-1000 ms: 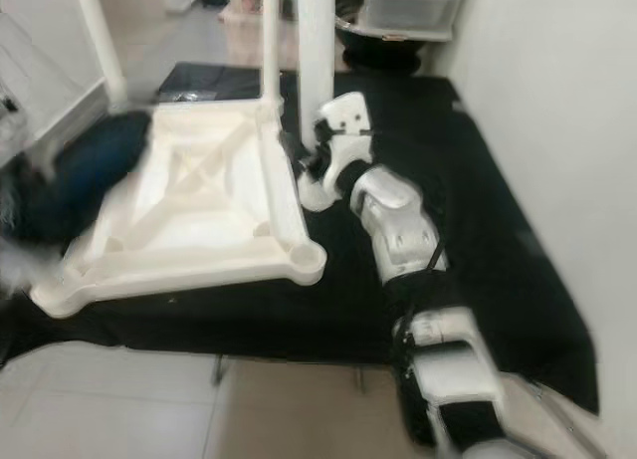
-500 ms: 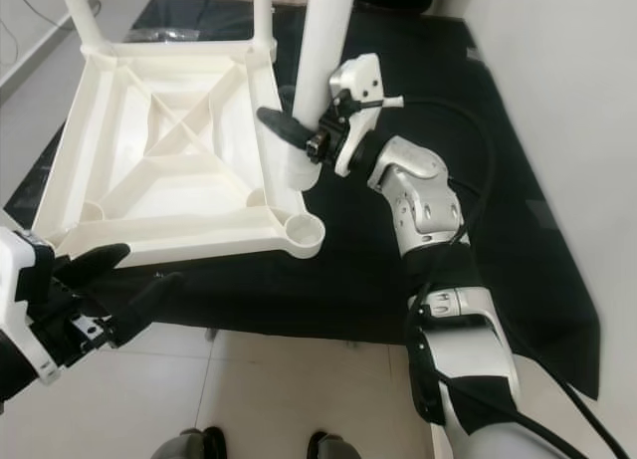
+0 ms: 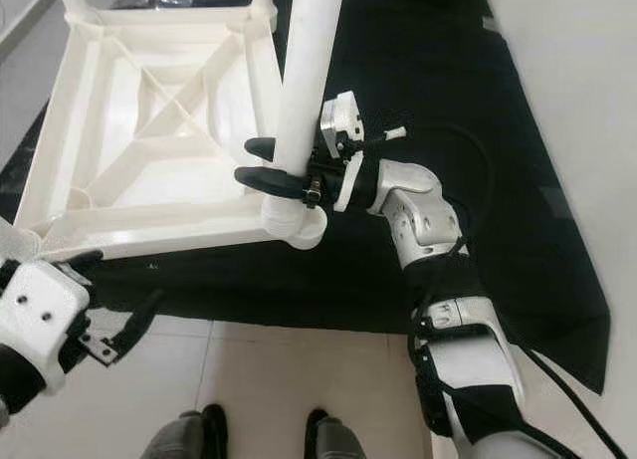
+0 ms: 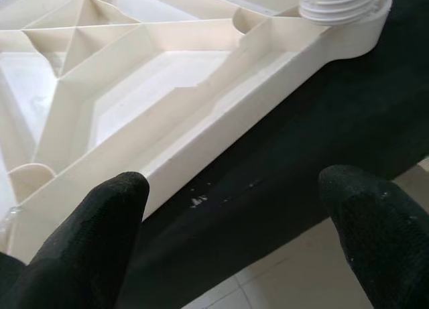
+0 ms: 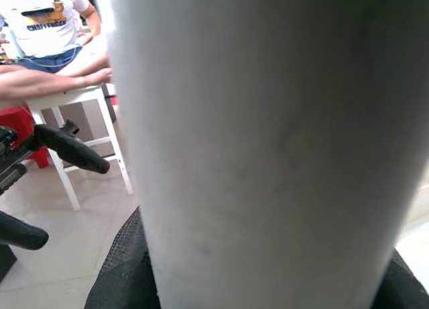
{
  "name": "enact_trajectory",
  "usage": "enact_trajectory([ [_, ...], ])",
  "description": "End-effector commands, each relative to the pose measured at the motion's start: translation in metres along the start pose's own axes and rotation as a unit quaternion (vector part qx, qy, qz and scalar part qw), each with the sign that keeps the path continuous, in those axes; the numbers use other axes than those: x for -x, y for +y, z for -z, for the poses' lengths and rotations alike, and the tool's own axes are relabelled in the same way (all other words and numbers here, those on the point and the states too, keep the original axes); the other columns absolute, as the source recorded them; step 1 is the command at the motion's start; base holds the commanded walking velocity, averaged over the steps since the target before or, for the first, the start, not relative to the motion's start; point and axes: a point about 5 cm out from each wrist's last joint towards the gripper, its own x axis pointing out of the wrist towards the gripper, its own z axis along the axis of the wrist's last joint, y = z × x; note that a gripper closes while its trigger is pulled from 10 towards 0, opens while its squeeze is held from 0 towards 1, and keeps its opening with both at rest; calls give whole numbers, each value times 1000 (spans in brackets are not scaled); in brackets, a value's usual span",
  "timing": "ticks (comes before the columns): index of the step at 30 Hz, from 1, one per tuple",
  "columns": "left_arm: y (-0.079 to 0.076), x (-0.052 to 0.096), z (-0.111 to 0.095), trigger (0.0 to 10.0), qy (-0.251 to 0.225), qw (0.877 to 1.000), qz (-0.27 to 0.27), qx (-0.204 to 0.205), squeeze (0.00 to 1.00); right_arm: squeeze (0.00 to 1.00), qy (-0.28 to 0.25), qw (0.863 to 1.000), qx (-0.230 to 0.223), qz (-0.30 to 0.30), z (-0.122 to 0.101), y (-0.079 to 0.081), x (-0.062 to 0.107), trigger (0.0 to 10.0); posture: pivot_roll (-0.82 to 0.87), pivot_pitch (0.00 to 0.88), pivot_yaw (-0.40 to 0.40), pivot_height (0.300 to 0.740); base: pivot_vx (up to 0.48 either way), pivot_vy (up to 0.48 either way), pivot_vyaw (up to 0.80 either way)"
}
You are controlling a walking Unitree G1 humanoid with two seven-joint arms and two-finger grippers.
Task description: Building children table
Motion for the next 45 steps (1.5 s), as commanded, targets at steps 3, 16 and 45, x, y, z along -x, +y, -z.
enact_trajectory([
  [3, -5, 2, 1, 10000, -4, 1000, 6, -20, 0, 0, 1, 1000, 19, -15, -2, 0, 0, 10000, 99, 321, -67, 740, 0, 0, 0],
  [16, -9, 2, 5, 10000, -16, 999, -2, -36, 0, 0, 17, 999, 38, -13, 0, -8, 17, 10000, 105, 328, -66, 740, 0, 0, 0],
  [45, -8, 4, 8, 10000, -24, 999, -4, -39, 0, 0, 60, 995, 49, -58, -2, -11, 37, 10000, 108, 339, -55, 740, 0, 0, 0],
])
